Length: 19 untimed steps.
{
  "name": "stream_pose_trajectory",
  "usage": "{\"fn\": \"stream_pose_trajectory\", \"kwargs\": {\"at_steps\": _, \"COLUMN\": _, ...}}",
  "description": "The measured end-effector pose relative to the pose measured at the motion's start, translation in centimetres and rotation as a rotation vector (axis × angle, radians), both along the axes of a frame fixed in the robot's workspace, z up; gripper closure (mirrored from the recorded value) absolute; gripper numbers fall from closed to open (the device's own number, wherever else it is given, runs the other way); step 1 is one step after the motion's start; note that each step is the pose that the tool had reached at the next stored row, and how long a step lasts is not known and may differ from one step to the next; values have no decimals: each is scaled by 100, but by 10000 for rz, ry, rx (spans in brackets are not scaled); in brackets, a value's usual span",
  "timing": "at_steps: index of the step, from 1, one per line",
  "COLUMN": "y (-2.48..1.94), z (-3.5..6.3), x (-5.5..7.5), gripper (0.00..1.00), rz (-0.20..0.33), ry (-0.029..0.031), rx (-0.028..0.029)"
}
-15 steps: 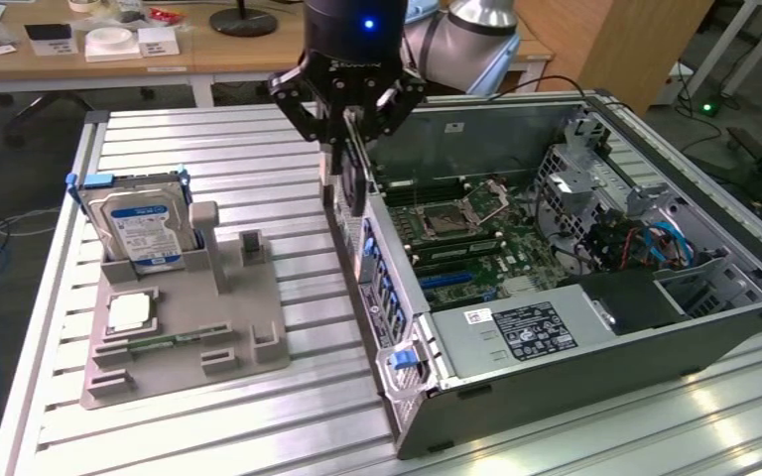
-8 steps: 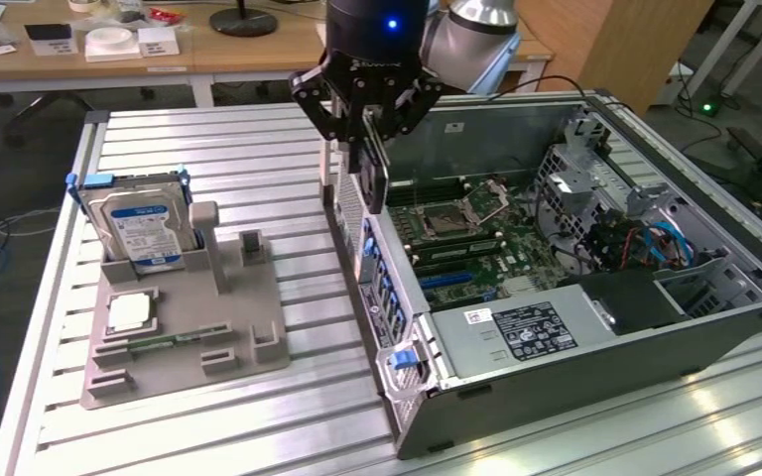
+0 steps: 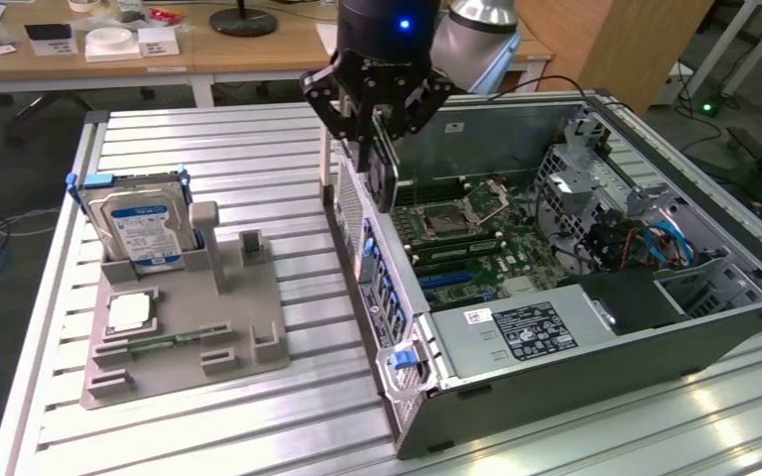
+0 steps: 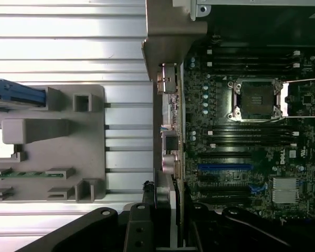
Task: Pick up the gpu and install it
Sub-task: 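Pick up the gpu and move the gpu toward the slot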
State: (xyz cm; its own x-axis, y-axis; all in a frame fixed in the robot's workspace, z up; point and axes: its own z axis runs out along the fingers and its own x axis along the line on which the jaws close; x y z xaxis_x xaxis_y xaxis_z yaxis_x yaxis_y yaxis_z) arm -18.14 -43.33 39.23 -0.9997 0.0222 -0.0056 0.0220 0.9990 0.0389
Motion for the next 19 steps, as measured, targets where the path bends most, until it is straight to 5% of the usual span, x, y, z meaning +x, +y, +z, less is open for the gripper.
{"fn": "stream_pose_trajectory", "kwargs": {"at_steps": 19, "y": 0, "z": 0, "x": 648, "gripper": 72, "rz": 0, "ry": 1, "rx": -1}}
